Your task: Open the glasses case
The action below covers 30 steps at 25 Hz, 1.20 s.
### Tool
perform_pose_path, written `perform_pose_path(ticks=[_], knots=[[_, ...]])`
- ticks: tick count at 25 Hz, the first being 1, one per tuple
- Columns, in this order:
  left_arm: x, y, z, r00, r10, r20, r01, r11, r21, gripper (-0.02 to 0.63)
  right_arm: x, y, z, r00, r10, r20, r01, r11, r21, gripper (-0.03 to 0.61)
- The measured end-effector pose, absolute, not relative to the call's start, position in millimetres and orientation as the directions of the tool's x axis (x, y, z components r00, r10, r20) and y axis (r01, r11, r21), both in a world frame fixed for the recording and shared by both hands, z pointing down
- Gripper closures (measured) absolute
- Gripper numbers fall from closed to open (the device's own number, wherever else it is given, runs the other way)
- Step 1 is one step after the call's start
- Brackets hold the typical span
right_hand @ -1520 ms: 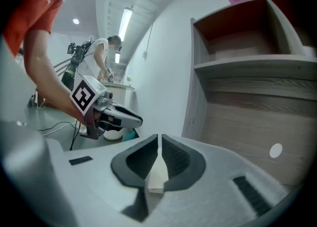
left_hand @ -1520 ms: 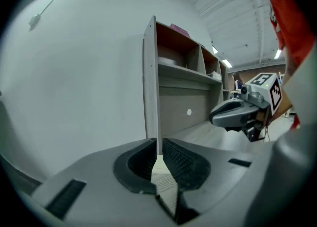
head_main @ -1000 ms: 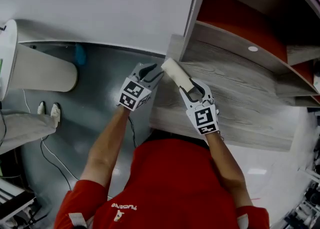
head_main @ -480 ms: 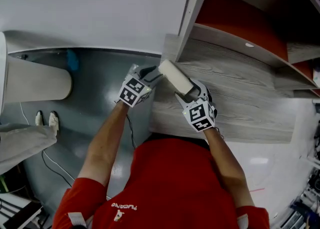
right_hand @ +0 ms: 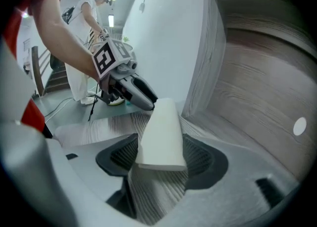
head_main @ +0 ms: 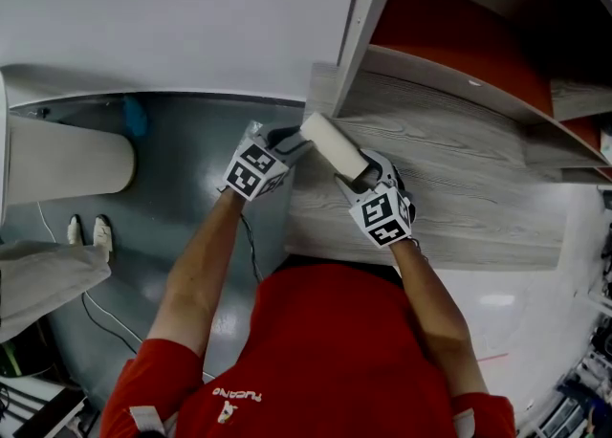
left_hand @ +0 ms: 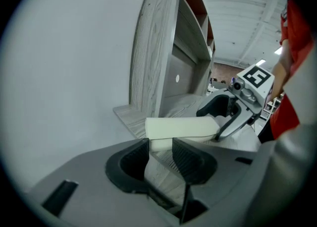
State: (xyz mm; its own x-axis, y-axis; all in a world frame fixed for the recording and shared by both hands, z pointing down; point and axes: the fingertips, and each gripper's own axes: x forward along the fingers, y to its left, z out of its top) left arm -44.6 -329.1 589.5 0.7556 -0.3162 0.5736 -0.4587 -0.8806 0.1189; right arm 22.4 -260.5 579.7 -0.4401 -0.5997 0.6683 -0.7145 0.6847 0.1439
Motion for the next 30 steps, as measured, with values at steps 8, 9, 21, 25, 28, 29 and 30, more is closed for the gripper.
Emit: perform_pose_path(ticks=[8, 9, 21, 25, 28, 29, 30], knots=[[-48, -323, 592, 0.756, -0.344, 0.557, -0.485, -0.866, 0.123, 0.471, 30, -258, 573, -0.62, -0.521, 0.586, -0.731, 0.655, -0.191, 0.295], [-49, -322, 592, 0.756, -0.345, 0.556, -0.486, -0.865, 0.124, 0.471, 31, -258, 571, -0.642, -0.511, 0.572, -0.725, 0.648, -0.235, 0.295], [-54, -311, 592, 0.747, -0.358, 0.56, -0.503, -0.855, 0.125, 0.476, 46, -264, 544, -0.649, -0.592, 0.479, -0.749, 0.608, -0.263, 0.454], [-53, -308, 588, 0.748, -0.351, 0.564, -0.503, -0.853, 0.136, 0.476, 58, -274, 541, -0.611, -0.628, 0.482, -0.778, 0.587, -0.223, 0.519], [-51, -305, 586, 0.747, -0.347, 0.568, -0.505, -0.851, 0.144, 0.476, 66, -280, 543, -0.604, -0.63, 0.488, -0.786, 0.572, -0.234, 0.535], [-52, -305, 586, 0.744, -0.35, 0.57, -0.509, -0.849, 0.143, 0.476, 67, -281, 543, -0.611, -0.624, 0.487, -0.783, 0.568, -0.255, 0.537], [-53, -305, 587, 0.741, -0.352, 0.572, -0.512, -0.847, 0.143, 0.476, 68, -282, 543, -0.623, -0.614, 0.484, -0.775, 0.566, -0.281, 0.537]])
